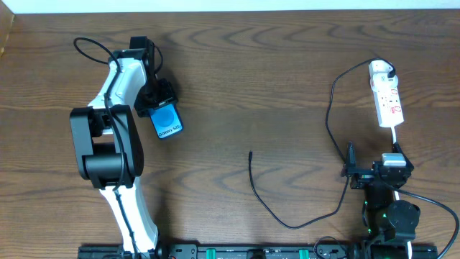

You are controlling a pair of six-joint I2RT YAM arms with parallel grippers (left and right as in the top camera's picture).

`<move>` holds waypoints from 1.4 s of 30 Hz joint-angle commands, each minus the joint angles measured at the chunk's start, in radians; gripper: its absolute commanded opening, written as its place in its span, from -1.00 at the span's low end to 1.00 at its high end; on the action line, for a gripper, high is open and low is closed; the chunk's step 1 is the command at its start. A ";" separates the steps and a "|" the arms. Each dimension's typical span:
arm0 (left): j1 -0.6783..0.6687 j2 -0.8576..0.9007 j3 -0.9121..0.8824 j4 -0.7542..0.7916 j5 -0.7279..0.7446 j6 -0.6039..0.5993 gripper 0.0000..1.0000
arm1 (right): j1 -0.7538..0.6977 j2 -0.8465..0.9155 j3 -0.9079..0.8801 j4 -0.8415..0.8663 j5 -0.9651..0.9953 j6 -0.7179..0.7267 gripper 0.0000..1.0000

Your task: Plug charger to phone and switch on socket

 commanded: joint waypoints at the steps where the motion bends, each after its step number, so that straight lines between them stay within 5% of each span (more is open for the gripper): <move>1: 0.000 -0.050 -0.009 -0.011 0.002 0.002 -0.85 | 0.008 -0.006 -0.002 -0.005 0.003 -0.005 0.99; 42: 0.000 -0.063 -0.111 0.090 -0.043 0.008 -0.85 | 0.008 -0.006 -0.002 -0.005 0.003 -0.005 0.99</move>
